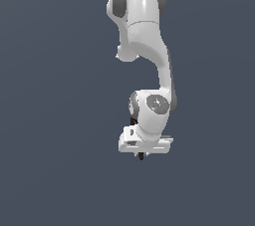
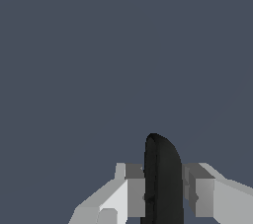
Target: Pick up the object and move it to a goal position.
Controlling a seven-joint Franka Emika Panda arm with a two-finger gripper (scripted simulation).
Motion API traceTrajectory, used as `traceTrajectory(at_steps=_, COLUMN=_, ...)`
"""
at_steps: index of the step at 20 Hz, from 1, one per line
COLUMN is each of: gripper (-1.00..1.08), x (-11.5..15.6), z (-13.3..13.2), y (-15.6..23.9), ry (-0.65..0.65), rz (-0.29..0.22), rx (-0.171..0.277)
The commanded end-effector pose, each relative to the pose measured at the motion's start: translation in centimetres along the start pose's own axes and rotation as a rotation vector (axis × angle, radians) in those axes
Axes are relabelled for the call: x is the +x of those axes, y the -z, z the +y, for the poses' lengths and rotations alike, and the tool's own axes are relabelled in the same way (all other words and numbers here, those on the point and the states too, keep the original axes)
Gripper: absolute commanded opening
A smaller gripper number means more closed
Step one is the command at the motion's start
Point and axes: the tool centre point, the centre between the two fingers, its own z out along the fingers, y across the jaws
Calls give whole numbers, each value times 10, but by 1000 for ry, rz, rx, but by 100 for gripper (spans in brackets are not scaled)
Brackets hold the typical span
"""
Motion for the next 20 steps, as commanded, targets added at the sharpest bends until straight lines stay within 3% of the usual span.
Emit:
traceTrajectory(at_steps=1, gripper=-100, x=-3, z=-7, y=6, ry=2, rz=-2, rx=1)
traceTrajectory(at_steps=20, gripper=-100, x=-37, z=-93, y=124, ry=1, rz=0, rx=1)
